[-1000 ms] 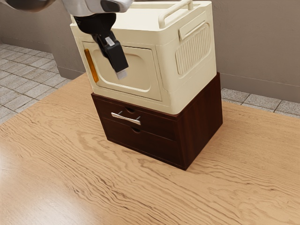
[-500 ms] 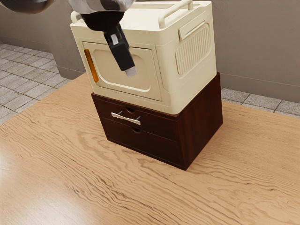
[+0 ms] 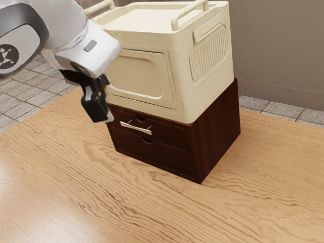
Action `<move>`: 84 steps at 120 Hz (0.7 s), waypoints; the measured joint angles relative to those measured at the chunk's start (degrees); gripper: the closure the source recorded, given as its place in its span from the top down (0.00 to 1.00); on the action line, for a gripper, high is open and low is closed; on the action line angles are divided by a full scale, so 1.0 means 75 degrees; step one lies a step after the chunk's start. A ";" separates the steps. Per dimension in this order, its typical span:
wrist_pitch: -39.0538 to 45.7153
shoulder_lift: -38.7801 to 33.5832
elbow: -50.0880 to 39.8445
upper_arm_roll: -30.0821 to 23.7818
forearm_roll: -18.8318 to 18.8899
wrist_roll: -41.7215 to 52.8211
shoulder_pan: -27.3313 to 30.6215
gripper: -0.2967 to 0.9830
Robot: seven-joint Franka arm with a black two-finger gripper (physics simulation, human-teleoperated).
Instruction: Pull the drawer handle with one arm to open the drawer
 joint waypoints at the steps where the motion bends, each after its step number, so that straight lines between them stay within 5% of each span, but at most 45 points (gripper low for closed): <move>1: 0.0051 -0.0057 -0.0067 0.0002 -0.0004 0.0038 0.0007 0.77; 42: 0.1508 -0.1891 -0.2377 0.0803 -0.0106 0.1519 0.0007 0.77; 84: 0.3535 -0.2328 -0.3876 0.1694 -0.0091 0.3104 -0.0465 0.77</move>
